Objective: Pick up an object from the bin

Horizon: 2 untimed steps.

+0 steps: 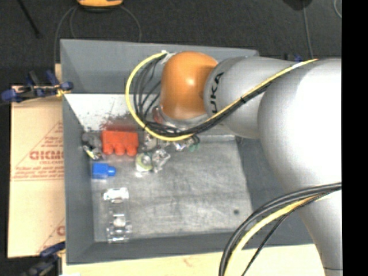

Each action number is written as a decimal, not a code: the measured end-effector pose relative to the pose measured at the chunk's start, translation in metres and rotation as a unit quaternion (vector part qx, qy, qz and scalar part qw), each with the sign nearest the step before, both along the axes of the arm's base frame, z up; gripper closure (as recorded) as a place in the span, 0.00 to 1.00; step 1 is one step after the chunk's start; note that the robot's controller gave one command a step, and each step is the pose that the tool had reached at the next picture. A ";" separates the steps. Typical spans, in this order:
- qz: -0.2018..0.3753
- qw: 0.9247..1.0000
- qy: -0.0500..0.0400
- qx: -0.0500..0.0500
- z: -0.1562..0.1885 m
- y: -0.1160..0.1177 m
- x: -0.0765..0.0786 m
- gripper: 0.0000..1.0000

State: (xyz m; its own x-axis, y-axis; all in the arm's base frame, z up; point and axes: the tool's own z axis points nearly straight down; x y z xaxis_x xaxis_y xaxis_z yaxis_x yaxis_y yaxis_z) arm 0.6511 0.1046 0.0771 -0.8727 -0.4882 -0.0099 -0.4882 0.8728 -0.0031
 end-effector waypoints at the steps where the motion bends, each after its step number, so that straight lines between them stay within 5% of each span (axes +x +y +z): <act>1: -0.001 1.000 0.001 0.000 0.019 0.001 0.004 1.00; 2: 0.002 1.000 -0.002 -0.001 0.101 0.000 0.003 1.00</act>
Offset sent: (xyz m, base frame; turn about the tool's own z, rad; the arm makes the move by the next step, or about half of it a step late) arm 0.0021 0.0026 0.0160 0.0017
